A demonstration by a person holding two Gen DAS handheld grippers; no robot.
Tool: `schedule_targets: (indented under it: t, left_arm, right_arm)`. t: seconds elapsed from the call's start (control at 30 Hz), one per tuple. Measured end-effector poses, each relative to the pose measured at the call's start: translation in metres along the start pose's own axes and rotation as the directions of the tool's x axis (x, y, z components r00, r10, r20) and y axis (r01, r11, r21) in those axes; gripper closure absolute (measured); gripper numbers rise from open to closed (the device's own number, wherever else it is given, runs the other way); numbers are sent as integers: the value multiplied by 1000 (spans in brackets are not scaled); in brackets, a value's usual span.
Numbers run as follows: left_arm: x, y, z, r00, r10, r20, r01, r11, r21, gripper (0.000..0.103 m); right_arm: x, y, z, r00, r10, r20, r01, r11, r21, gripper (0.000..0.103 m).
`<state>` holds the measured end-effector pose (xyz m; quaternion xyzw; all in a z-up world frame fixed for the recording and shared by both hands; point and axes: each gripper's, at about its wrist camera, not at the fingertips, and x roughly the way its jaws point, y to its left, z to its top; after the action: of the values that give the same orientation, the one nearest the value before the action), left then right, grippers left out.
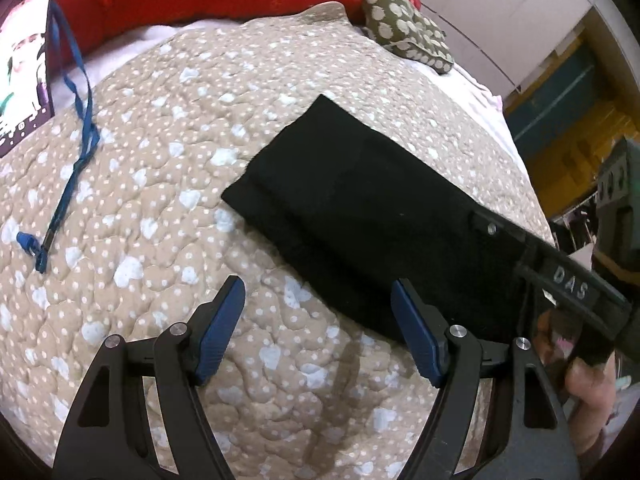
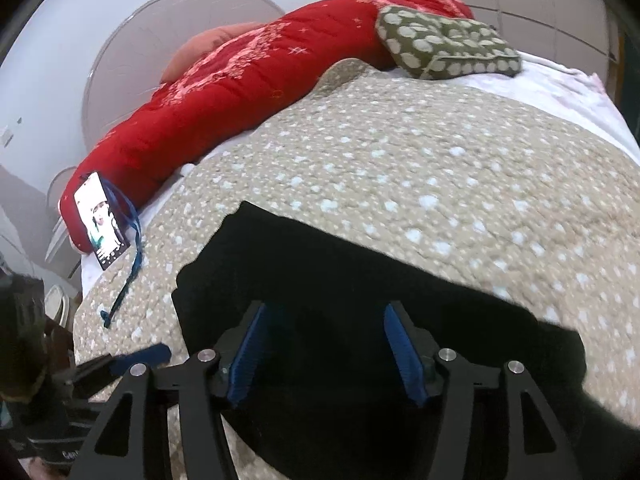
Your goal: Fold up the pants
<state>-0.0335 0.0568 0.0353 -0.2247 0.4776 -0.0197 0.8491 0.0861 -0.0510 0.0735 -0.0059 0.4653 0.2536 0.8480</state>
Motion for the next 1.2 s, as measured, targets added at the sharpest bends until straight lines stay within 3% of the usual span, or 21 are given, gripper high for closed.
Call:
schedule_targets:
  t: [0.13, 0.57, 0.93, 1.03, 1.2]
  left_arm:
    - [-1, 0, 1, 1000, 5, 11, -5, 1000, -18, 27]
    - [11, 2, 10, 1000, 11, 10, -10, 999, -52, 27]
    - [13, 2, 18, 998, -66, 9, 66, 993, -95, 27]
    - [19, 0, 18, 994, -110, -10, 108, 988, -111, 18]
    - [22, 4, 19, 990, -140, 7, 140, 979, -148, 16]
  right_arm:
    - [11, 6, 15, 1000, -26, -13, 25, 998, -65, 43]
    - [47, 14, 48, 994, 59, -95, -67, 995, -76, 42]
    - [56, 20, 57, 989, 86, -124, -96, 992, -79, 40]
    - [62, 23, 60, 984, 104, -143, -117, 989, -88, 40]
    - [80, 31, 68, 977, 120, -176, -144, 981, -133, 39]
